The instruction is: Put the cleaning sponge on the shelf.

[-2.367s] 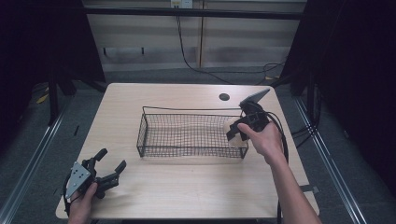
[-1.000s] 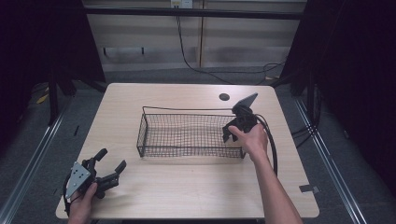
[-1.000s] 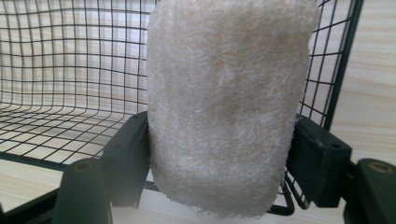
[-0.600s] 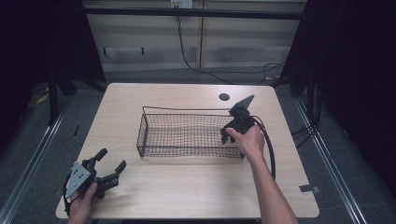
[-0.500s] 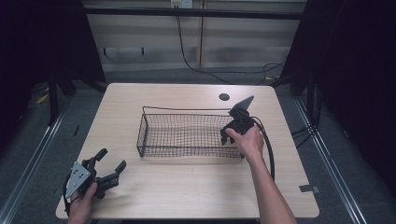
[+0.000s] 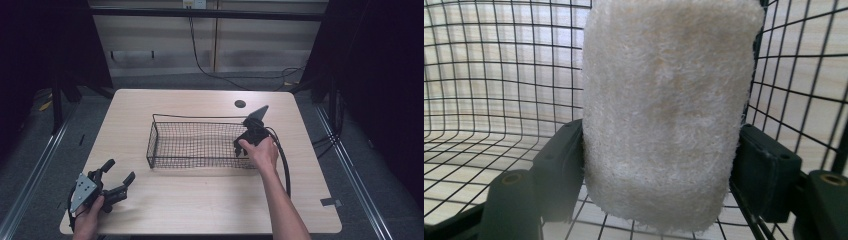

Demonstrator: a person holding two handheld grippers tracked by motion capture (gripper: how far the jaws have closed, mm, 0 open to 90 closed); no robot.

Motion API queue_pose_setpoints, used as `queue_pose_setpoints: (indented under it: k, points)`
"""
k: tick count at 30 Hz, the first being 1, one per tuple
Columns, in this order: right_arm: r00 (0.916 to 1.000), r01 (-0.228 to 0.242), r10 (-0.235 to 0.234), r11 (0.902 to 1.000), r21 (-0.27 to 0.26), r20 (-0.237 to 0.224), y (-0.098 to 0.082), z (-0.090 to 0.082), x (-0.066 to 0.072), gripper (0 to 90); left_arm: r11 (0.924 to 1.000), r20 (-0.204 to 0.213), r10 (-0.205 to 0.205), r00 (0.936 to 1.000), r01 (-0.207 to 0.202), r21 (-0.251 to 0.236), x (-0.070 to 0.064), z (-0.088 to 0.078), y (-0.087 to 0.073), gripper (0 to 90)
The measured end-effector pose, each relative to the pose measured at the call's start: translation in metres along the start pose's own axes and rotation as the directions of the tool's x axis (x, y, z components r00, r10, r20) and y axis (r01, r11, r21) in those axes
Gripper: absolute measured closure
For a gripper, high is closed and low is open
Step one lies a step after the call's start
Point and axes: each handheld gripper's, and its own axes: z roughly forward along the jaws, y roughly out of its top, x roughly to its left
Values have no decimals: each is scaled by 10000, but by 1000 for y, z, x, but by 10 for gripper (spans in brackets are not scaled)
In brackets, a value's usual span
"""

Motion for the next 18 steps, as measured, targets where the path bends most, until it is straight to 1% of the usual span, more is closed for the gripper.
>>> queue_pose_setpoints:
  k: [2, 3, 4, 7, 12, 18]
  points:
    - [9998, 92, -94, 9998, 166, 171, 1, 3, 2, 282, 10000, 2, -3, 10000, 3, -2, 0, 0, 0, 156]
    - [9998, 92, -94, 9998, 166, 171, 1, 3, 2, 282, 10000, 2, -3, 10000, 3, -2, 0, 0, 0, 157]
    - [9995, 104, -109, 9998, 167, 308, 2, 4, 3, 280, 10000, 5, -4, 10000, 4, 1, 0, 0, 0, 156]
    - [9996, 109, -113, 9998, 167, 253, 2, 4, 3, 279, 10000, 5, -3, 10000, 3, -4, 0, 0, 0, 156]
    - [9993, 41, -52, 9996, 294, 361, 2, 5, 3, 271, 10000, 4, -3, 10000, 3, -4, 0, 0, 0, 156]
    - [9991, 227, -242, 9988, 431, 336, 2, 8, 5, 261, 10000, 4, -4, 10000, 4, -2, 0, 0, 0, 157]
